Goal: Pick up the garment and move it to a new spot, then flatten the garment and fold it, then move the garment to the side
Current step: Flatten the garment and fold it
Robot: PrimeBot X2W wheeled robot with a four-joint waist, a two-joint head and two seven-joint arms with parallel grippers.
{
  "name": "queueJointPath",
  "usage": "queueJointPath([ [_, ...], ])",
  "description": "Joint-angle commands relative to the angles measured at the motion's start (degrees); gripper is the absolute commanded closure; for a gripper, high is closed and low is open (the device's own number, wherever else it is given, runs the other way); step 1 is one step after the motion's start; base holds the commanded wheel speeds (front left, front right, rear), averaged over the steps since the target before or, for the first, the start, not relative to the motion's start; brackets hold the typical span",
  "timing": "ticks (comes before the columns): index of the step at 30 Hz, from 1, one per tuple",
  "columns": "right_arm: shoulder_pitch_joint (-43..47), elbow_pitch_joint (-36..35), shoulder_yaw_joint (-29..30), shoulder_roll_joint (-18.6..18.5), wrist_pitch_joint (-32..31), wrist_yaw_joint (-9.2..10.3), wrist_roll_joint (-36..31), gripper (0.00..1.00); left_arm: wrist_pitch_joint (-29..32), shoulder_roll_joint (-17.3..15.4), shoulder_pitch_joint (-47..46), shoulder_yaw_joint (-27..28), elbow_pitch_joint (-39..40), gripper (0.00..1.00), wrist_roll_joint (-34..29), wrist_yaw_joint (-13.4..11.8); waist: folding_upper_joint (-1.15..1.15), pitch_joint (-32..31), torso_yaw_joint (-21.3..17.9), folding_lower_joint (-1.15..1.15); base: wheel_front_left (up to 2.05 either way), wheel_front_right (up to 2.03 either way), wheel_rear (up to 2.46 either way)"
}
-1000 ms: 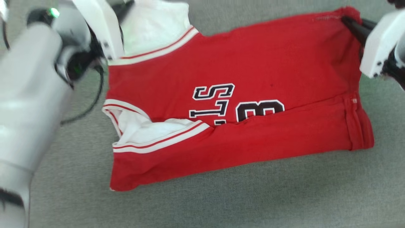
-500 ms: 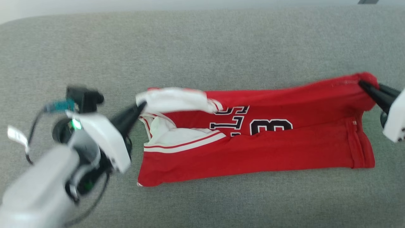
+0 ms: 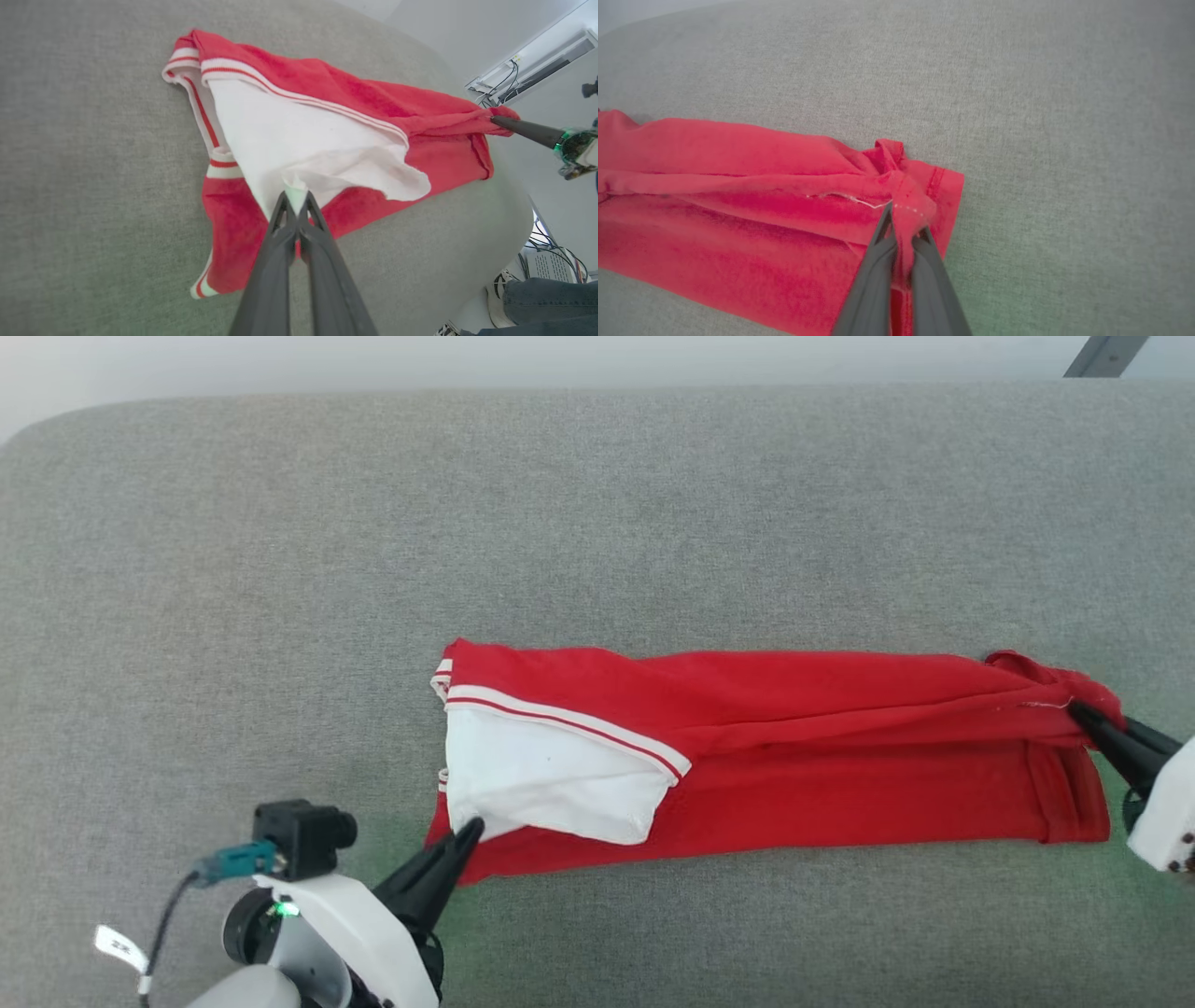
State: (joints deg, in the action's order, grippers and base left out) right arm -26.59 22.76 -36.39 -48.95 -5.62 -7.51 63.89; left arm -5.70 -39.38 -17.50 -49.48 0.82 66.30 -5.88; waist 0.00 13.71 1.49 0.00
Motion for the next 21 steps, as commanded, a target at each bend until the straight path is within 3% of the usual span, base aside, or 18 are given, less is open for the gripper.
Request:
queueJointPath([
  [1,0.74,0.68,0.95,1.48,-0.07,0.05,-0.42,1.0,0.07,0.6,-0.12,-0.57,-1.69,1.0,-1.65,-0.04,0.0,0.2,-0.08,0.0,0.0,0.0,0.0],
  [7,0.09,3.56,3.0,5.21,-0.12,0.04,-2.98,0.96,-2.12,4.46,-2.18,-1.8,-9.9,1.0,-3.17,1.93,0.0,0.81,-0.6,0.0,0.0,0.0,0.0],
  [8,-0.02,3.86,3.24,5.59,-0.21,0.05,-3.43,0.79,-2.83,5.28,-2.41,-1.61,-10.86,1.0,-2.99,2.46,0.0,0.86,-0.63,0.0,0.0,0.0,0.0],
  [9,-0.01,4.05,3.51,5.86,-0.3,0.04,-3.77,0.58,-3.44,5.76,-2.57,-1.62,-11.71,0.91,-3.18,2.93,0.0,0.9,-0.67,0.0,0.0,0.0,0.0],
  [11,0.37,4.23,4.17,6.03,-0.49,0.04,-4.16,0.0,-4.58,6.43,-3.01,-1.74,-13.15,0.6,-3.89,3.64,0.0,0.88,-0.69,0.0,0.0,0.0,0.0],
  [13,0.98,4.19,5.07,5.84,-0.89,0.05,-4.31,0.0,-5.76,6.93,-3.12,-1.49,-14.15,0.07,-4.52,4.01,0.0,0.76,-0.58,0.0,0.0,0.0,0.0],
  [14,1.35,4.1,5.59,5.69,-1.11,0.05,-4.29,0.0,-6.31,7.08,-3.03,-1.31,-14.38,0.0,-4.81,4.23,0.0,0.66,-0.46,0.0,0.0,0.0,0.0],
  [21,3.28,4.94,8.46,5.55,-5.61,0.04,-1.93,0.0,-8.84,7.66,-0.85,0.76,-13.83,0.0,-6.91,3.27,0.0,-0.1,1.21,0.0,0.0,0.0,0.0],
])
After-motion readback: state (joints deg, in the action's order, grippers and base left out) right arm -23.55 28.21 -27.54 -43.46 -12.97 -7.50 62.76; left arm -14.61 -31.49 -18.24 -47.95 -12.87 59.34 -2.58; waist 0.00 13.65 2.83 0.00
